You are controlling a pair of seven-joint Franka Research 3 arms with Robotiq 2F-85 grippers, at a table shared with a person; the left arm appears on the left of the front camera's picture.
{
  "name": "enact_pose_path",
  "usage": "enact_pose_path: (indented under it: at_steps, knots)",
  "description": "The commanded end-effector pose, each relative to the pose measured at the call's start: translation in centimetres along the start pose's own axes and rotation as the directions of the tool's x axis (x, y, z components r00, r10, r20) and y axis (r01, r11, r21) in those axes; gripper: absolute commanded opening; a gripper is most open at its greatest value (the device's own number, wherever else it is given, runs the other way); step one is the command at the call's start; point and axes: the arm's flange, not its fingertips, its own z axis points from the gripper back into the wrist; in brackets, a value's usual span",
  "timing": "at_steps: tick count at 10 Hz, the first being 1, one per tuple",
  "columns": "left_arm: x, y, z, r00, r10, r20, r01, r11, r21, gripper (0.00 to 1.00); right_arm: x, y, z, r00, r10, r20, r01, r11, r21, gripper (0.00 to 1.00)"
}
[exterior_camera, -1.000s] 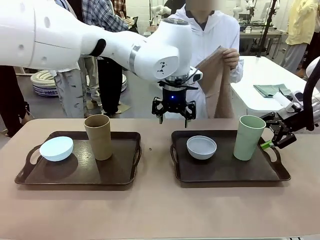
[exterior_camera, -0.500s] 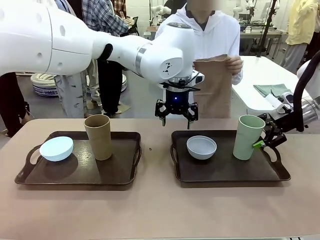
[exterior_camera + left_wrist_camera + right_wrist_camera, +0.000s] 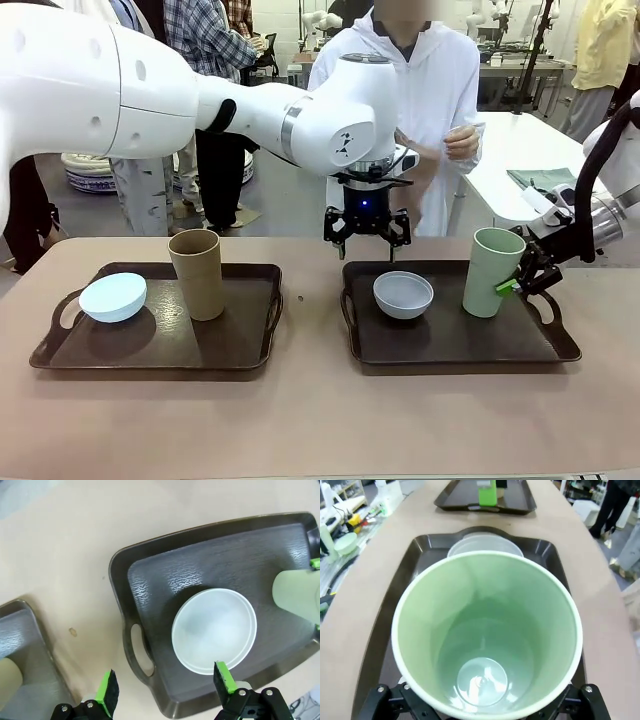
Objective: Set up a tray with a mat and arrange the tableware.
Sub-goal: Pick up the Picnic Bowl and Reusable plastic cup from the Handle tray in front of the human's position and hold them in the air.
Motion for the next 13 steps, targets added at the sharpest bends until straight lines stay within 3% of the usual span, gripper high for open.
enact_pose_path:
  at_steps: [1,9,13]
  knots:
    - [0.0,-0.5,-0.7,0.999,0.042,0.012,-0.042,0.999,-0.023,1.0,0.6,-0.2,-0.4,0.999,-0.018,0.051,0.018,1.0,0.0,1.0]
    - [0.5,-1.0,-5.1,0.998,0.055,-0.04,-0.059,0.993,-0.102,1.0,0.0,-0.4,-0.5,0.996,-0.064,0.066,0.064,0.998,0.008,1.0]
    - [0.8,-1.2,-6.5,0.992,0.09,-0.085,-0.095,0.994,-0.055,1.0,-0.2,-0.5,-0.3,0.995,-0.075,0.058,0.075,0.997,0.001,1.0]
